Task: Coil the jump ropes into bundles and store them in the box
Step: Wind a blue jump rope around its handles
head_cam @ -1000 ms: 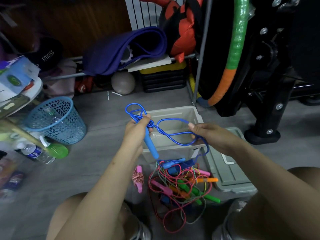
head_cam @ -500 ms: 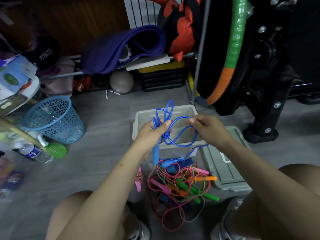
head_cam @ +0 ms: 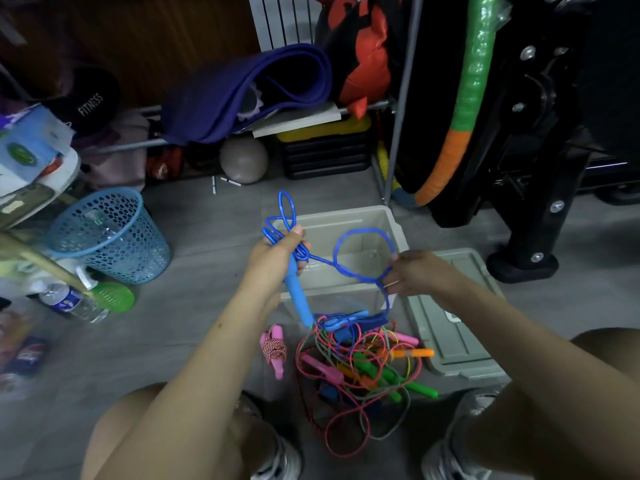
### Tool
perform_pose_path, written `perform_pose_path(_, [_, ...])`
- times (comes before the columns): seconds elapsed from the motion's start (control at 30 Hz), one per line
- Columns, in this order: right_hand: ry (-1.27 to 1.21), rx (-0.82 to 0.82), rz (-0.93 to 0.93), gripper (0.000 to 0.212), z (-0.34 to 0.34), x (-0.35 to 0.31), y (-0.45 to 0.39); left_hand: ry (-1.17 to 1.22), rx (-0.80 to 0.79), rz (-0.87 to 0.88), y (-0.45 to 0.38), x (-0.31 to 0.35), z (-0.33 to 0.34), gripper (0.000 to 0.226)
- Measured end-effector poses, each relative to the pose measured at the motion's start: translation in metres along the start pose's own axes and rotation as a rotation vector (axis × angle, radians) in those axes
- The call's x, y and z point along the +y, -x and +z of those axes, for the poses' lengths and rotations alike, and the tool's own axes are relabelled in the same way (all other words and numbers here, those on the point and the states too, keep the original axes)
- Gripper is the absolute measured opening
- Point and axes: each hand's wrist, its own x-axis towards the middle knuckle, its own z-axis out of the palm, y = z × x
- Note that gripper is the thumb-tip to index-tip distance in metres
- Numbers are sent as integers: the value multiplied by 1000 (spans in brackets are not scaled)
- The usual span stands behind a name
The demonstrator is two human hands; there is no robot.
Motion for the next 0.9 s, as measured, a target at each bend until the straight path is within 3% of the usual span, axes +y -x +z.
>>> perform_pose_path(0.07, [71,9,-28,28,10,3,0,9,-48,-13,3,-3,4,17])
perform_pose_path(0.13, [-15,11,-80,44,15,1,2,0,-80,-11,8,-5,11,16])
perform_pose_path(0.27, [27,-125,-218,27,23,-9,10,15,-92,-10,12,-3,18,16])
perform_pose_path(0.37, [76,-98,-277,23,32,-6,8,142,-125,-30,10,2,17,16])
perform_pose_path(0.53, [29,-54,-194,24,41,4,-2,296,-180,-101,10,10,14,18])
perform_pose_path(0.77, [160,-200,-89,22,41,11,-3,455,-247,-141,11,15,6,21])
perform_pose_path(0.9, [144,-297,-66,35,50,15,-5,535,-274,-195,11,19,0,20])
